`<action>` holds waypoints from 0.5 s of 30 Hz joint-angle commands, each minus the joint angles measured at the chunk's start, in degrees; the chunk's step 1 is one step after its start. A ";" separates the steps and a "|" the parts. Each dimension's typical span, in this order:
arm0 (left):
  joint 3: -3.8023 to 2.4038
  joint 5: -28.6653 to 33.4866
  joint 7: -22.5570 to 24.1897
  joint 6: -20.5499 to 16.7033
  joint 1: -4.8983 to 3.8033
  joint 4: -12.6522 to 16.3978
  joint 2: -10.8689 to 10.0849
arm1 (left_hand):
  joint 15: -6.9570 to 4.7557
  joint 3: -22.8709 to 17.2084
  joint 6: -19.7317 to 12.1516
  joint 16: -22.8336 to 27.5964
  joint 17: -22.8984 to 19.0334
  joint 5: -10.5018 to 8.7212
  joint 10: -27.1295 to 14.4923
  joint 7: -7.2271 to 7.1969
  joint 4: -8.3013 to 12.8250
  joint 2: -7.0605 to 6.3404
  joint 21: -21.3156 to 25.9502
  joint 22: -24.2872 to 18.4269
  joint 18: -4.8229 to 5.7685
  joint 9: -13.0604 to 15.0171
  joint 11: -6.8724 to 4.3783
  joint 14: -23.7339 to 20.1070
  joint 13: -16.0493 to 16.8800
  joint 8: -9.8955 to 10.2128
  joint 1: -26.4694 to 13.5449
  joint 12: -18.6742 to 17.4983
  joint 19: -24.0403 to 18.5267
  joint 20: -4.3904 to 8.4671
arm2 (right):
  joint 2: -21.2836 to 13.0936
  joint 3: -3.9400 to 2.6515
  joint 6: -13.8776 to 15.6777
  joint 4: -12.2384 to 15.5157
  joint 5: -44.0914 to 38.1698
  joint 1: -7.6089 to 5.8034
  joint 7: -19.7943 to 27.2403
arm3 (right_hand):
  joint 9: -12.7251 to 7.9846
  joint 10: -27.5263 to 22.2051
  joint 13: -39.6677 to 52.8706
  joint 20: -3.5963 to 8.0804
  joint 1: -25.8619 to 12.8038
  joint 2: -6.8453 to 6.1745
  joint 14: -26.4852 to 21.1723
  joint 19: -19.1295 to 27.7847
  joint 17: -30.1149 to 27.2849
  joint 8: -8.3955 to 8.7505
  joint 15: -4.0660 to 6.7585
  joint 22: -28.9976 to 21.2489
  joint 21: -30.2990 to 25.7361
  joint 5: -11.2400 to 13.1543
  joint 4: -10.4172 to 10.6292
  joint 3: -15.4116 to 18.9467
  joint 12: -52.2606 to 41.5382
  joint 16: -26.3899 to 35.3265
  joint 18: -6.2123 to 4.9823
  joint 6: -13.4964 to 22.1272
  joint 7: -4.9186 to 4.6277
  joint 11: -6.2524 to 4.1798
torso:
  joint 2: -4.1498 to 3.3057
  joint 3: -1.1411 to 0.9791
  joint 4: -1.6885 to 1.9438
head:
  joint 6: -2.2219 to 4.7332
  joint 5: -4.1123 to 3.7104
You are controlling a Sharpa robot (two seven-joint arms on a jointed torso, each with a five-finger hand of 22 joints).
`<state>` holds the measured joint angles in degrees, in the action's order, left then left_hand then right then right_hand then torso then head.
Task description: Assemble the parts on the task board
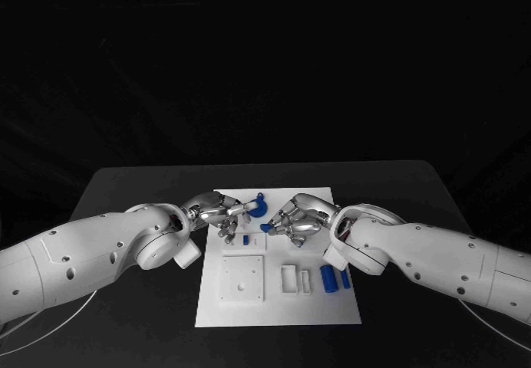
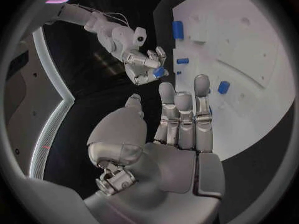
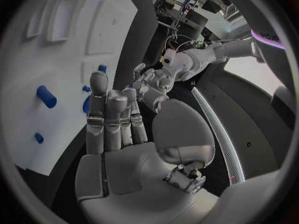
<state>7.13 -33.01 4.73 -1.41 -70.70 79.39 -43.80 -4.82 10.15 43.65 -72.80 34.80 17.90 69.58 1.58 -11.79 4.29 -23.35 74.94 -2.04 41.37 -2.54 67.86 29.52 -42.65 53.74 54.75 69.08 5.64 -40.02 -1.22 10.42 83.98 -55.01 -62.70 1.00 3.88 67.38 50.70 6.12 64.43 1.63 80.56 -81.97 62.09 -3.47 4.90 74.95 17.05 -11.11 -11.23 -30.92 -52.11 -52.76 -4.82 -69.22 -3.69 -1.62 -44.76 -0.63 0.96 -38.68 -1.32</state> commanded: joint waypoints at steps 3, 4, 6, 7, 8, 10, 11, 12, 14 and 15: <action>-0.02 -5.18 -1.66 8.66 -0.17 1.11 0.08 | 0.37 0.02 -1.41 -0.88 0.21 0.49 -1.83 0.34 -0.46 -0.20 -0.68 1.14 0.28 0.92 0.46 -1.04 0.62 0.53 0.09 0.91 -0.39 -0.16 | 0.08 -0.01 -9.00 0.14 7.41 0.01 -3.62 | 0.07 0.03 0.17 -0.16 -0.19 0.59 -0.13 0.45 0.10 -0.17 -0.13 1.55 -0.35 -0.64 -0.14 0.43 0.29 0.20 1.01 -0.23 -0.04 0.03 | -0.03 0.09 0.10 | -0.52 -0.42; -0.02 -5.63 -1.46 9.06 -0.18 1.32 0.11 | 0.44 -0.07 -1.65 -0.89 0.16 0.46 -2.04 0.45 -0.22 -0.14 -0.67 1.12 0.27 0.86 0.55 -1.19 0.60 0.74 0.30 0.91 -0.54 -0.22 | 0.11 -0.01 -9.70 0.10 8.44 0.00 -4.16 | 0.07 -0.04 0.24 -0.18 -0.27 0.69 -0.19 0.53 0.11 -0.17 -0.15 1.50 -0.52 -0.63 -0.19 0.50 0.35 0.25 1.02 -0.21 -0.05 0.04 | -0.04 0.10 0.13 | -0.58 -0.50; -0.01 -6.67 -1.04 9.57 -0.19 1.69 0.17 | 0.58 -0.05 -1.46 -1.02 0.01 0.47 -2.27 0.58 0.22 0.05 -0.73 1.11 0.17 0.38 0.68 -1.45 0.52 1.30 0.27 1.08 -0.78 -0.38 | 0.16 -0.01 -10.93 -0.01 10.41 0.00 -5.09 | 0.07 -0.04 0.24 -0.18 -0.27 0.69 -0.19 0.53 0.11 -0.17 -0.15 1.50 -0.52 -0.63 -0.19 0.50 0.35 0.25 1.02 -0.21 -0.05 0.04 | -0.02 0.13 0.13 | -0.73 -0.65; -0.01 -7.24 -0.82 9.71 -0.19 1.84 0.20 | 0.62 0.02 -1.55 -0.96 -0.06 0.22 -2.45 0.63 0.27 0.03 -0.72 1.09 0.16 0.27 0.73 -1.60 0.45 1.46 0.19 0.99 -0.86 -0.42 | 0.18 -0.01 -11.47 -0.06 11.37 0.00 -5.48 | 0.07 -0.08 0.32 -0.18 -0.34 0.78 -0.22 0.55 0.15 -0.16 -0.16 1.51 -0.45 -0.73 -0.22 0.53 0.35 0.24 1.05 -0.19 -0.06 0.05 | -0.02 0.14 0.13 | -0.84 -0.71; -0.01 -7.98 -0.55 9.85 -0.20 1.99 0.23 | 0.67 0.04 -1.46 -0.92 -0.13 -0.02 -2.51 0.66 0.32 0.05 -0.67 1.08 0.16 0.18 0.76 -1.70 0.38 1.55 0.15 0.94 -0.97 -0.47 | 0.19 -0.01 -12.11 -0.14 12.61 -0.01 -5.92 | 0.07 -0.08 0.32 -0.18 -0.34 0.78 -0.22 0.55 0.15 -0.16 -0.16 1.51 -0.45 -0.73 -0.22 0.53 0.35 0.24 1.05 -0.19 -0.06 0.05 | -0.01 0.14 0.09 | -0.89 -0.71; -0.01 -9.25 -0.10 9.98 -0.20 2.23 0.25 | 0.66 0.04 -0.99 -0.95 -0.21 -0.14 -2.43 0.56 0.31 0.23 -0.64 1.08 0.13 0.03 0.72 -1.72 0.25 1.67 0.03 0.88 -1.00 -0.49 | 0.19 -0.01 -13.31 -0.30 15.05 -0.01 -6.69 | 0.07 -0.15 0.38 -0.20 -0.38 0.82 -0.25 0.61 0.24 -0.16 -0.19 1.50 -0.52 -0.84 -0.26 0.55 0.35 0.15 1.07 -0.15 -0.07 0.08 | -0.01 0.17 0.08 | -1.02 -0.69; -0.01 -9.76 0.08 10.09 -0.20 2.32 0.24 | 0.65 0.03 -0.92 -0.95 -0.24 -0.13 -2.42 0.55 0.33 0.27 -0.64 1.08 0.14 -0.02 0.71 -1.73 0.21 1.74 0.05 0.84 -1.01 -0.48 | 0.19 -0.01 -13.85 -0.39 16.11 -0.01 -7.02 | 0.07 -0.15 0.39 -0.21 -0.39 0.83 -0.26 0.62 0.24 -0.16 -0.19 1.50 -0.53 -0.85 -0.26 0.55 0.35 0.16 1.08 -0.14 -0.07 0.08 | 0.00 0.16 0.08 | -1.08 -0.69; -0.01 -10.17 0.28 10.19 -0.20 2.40 0.22 | 0.63 0.00 -0.73 -0.96 -0.29 -0.01 -2.38 0.51 0.40 0.33 -0.63 1.08 0.15 -0.08 0.67 -1.73 0.14 1.83 0.13 0.79 -1.01 -0.47 | 0.18 -0.01 -14.33 -0.47 17.05 -0.01 -7.32 | 0.07 -0.19 0.45 -0.23 -0.46 0.91 -0.34 0.69 0.22 -0.17 -0.22 1.48 -0.64 -0.94 -0.26 0.59 0.32 0.22 1.09 -0.13 -0.08 0.10 | -0.01 0.16 0.08 | -1.13 -0.67; 0.00 -10.65 0.56 10.39 -0.20 2.53 0.19 | 0.62 -0.14 -0.56 -0.92 -0.34 0.32 -2.40 0.47 0.61 0.49 -0.61 1.08 0.18 -0.12 0.65 -1.79 0.09 1.88 0.37 0.72 -1.06 -0.46 | 0.17 -0.01 -15.02 -0.59 18.23 -0.01 -7.72 | 0.08 -0.25 0.49 -0.24 -0.50 0.95 -0.37 0.71 0.26 -0.17 -0.23 1.50 -0.54 -1.05 -0.31 0.63 0.33 0.19 1.10 -0.11 -0.08 0.12 | -0.02 0.14 0.07 | -1.16 -0.68; 0.00 -10.87 0.72 10.51 -0.20 2.60 0.17 | 0.62 -0.22 -0.42 -0.91 -0.36 0.56 -2.40 0.44 0.67 0.67 -0.60 1.08 0.19 -0.13 0.63 -1.82 0.06 1.90 0.43 0.69 -1.09 -0.46 | 0.16 -0.01 -15.39 -0.65 18.84 -0.01 -7.93 | 0.08 -0.25 0.49 -0.24 -0.50 0.95 -0.37 0.71 0.26 -0.17 -0.23 1.50 -0.54 -1.05 -0.31 0.63 0.33 0.19 1.10 -0.11 -0.08 0.12 | -0.03 0.11 0.10 | -1.21 -0.73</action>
<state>7.16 -41.02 4.05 6.73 -70.81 81.74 -43.69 -4.17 9.83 42.90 -73.61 34.48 18.27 67.34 2.03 -11.47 4.62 -23.83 74.93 -2.07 41.32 -1.74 66.41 29.63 -40.99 54.07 55.59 68.26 5.22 -39.89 -1.22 -0.61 83.35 -41.31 -62.72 -4.78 3.88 67.37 51.15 6.02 63.88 2.18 80.41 -81.67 62.27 -3.25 4.75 74.94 16.73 -11.78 -11.55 -30.59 -52.11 -52.76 -4.82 -69.00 -3.70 -1.61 -44.77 -0.48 1.04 -39.79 -1.99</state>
